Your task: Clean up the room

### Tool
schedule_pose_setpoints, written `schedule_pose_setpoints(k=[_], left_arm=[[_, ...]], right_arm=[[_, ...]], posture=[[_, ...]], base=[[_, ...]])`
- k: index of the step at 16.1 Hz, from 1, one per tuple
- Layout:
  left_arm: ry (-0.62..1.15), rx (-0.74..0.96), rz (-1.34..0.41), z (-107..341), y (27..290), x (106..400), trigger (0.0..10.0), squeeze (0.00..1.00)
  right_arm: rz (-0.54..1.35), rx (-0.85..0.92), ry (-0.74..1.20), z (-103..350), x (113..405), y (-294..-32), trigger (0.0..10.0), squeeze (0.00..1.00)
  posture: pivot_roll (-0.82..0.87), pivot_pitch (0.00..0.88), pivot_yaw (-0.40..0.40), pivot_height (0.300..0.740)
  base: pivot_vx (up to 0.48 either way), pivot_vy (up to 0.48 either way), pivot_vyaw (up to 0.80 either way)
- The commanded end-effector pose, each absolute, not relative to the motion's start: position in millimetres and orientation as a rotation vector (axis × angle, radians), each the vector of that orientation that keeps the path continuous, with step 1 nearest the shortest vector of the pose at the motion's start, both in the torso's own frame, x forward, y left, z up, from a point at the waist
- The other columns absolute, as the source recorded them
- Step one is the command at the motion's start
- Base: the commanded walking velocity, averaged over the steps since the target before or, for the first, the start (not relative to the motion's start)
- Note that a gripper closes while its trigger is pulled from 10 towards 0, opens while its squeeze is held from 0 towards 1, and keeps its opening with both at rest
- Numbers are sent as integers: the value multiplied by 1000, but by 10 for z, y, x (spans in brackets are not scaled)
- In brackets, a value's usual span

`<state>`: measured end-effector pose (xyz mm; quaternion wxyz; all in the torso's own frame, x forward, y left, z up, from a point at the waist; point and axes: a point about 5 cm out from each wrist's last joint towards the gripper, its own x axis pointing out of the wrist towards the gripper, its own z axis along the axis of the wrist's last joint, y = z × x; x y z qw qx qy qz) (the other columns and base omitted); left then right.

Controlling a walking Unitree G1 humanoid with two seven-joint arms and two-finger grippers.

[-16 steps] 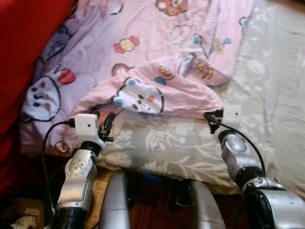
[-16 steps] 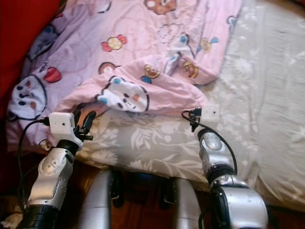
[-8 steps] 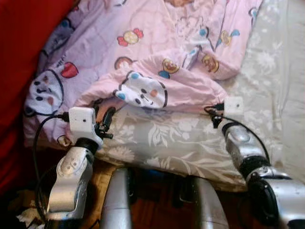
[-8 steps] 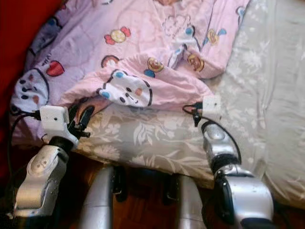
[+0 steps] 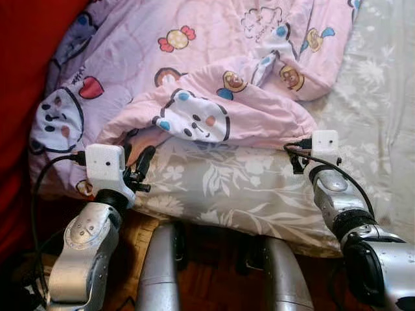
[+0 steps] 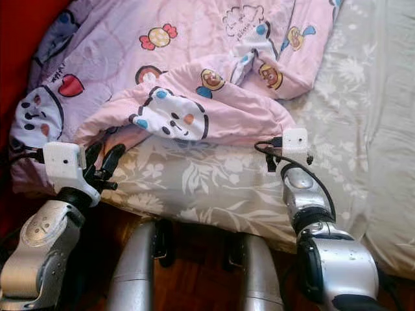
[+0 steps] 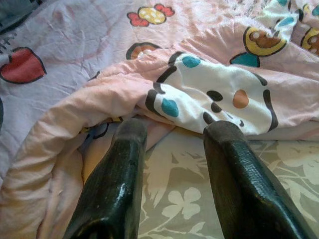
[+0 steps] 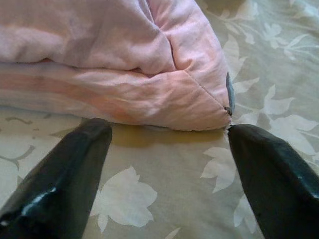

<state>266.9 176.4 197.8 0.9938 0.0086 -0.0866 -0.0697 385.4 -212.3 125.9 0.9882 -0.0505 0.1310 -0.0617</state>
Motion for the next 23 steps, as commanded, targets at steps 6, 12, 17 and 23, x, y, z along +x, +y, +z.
schedule_pose_setpoints(k=[6,12,17,23], left_arm=[[-147,16,-80,2082,1862,2535,10000,0],[-172,-5,-53,2117,1859,2567,10000,0],[-166,4,-58,2142,1872,2520,10000,0],[-148,22,-64,2164,1900,2427,10000,0]], right_arm=[[-159,199,314,1036,3778,-1986,10000,0],[-102,255,139,1257,3862,-1921,10000,0],[-232,691,120,1248,3871,-1945,10000,0],[-352,852,162,1046,3765,-2040,10000,0]], posture=[[343,818,88,640],[354,814,93,640],[379,833,114,640],[401,855,131,640]], base=[[0,0,0],[0,0,0],[0,0,0],[0,0,0]])
